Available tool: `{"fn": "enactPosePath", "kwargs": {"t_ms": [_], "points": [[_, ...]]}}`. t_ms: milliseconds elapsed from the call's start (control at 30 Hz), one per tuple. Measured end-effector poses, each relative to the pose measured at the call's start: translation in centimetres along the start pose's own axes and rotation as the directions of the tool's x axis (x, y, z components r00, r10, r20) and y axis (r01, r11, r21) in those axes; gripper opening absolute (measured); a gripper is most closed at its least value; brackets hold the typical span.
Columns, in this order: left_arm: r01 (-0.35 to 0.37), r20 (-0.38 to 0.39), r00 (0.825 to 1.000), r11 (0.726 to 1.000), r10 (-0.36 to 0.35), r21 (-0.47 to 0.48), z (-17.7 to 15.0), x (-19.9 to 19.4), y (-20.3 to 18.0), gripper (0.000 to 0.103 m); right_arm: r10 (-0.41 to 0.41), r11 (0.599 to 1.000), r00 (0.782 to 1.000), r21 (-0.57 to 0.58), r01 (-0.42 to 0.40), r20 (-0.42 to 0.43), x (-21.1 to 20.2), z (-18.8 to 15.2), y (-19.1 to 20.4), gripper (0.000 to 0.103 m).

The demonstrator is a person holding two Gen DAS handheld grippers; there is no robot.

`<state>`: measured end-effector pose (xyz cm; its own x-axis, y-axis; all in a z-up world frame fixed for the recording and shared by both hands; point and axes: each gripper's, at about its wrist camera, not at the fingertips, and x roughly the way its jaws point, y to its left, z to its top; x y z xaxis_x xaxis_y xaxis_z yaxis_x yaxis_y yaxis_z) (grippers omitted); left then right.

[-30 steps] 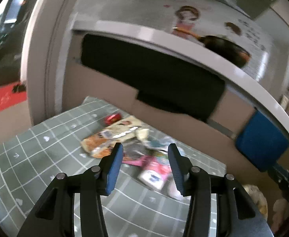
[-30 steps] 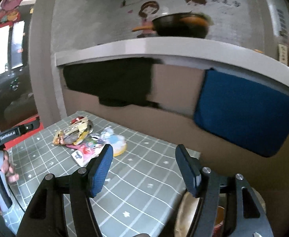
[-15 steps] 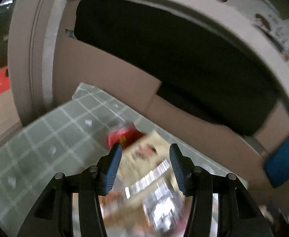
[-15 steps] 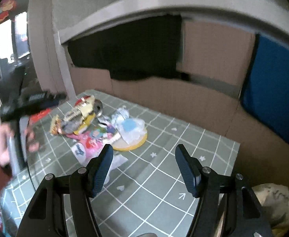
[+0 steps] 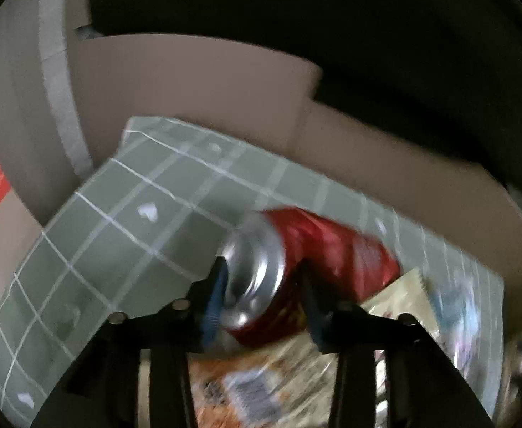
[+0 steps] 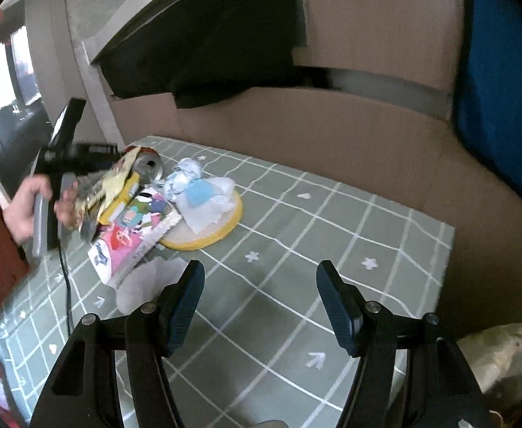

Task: Collect trash
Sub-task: 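Grasp the red can with the left tool while the right tool grasps the crumpled blue-white plastic bag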

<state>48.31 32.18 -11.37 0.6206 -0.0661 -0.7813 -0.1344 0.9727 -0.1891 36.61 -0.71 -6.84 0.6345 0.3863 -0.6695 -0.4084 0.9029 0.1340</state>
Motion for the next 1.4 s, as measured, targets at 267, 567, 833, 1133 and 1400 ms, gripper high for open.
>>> {"fn": "enactPosePath", "kwargs": {"t_ms": [267,567,833,1133,1400], "points": [[0.110,-0.069,0.992,0.990,-0.105,0.086,-7.0,-4.5,-2.7,0.034,0.067,0.996,0.997,-0.049,-0.068,-0.030,2.2,1.8,3.1,0.063],[0.132,-0.033,0.991,0.988,-0.129,0.082,-9.7,-9.2,-3.2,0.031,0.082,0.991,0.997,-0.109,-0.081,0.011,5.5,7.3,5.2,0.063],[0.129,0.157,0.981,0.987,-0.112,-0.101,-6.8,-12.1,-0.3,0.049,0.034,0.995,0.995,-0.089,-0.042,-0.095,13.1,8.7,6.0,0.057],[0.107,0.052,0.994,0.983,-0.100,-0.147,-1.3,-5.7,1.6,0.054,0.124,0.992,0.989,-0.004,-0.125,-0.080,8.2,7.0,3.7,0.041],[0.193,-0.065,0.976,0.960,-0.210,-0.202,-2.3,-2.3,2.9,0.054,0.200,0.979,0.979,0.054,-0.198,-0.036,3.3,6.0,1.3,0.041]]}}
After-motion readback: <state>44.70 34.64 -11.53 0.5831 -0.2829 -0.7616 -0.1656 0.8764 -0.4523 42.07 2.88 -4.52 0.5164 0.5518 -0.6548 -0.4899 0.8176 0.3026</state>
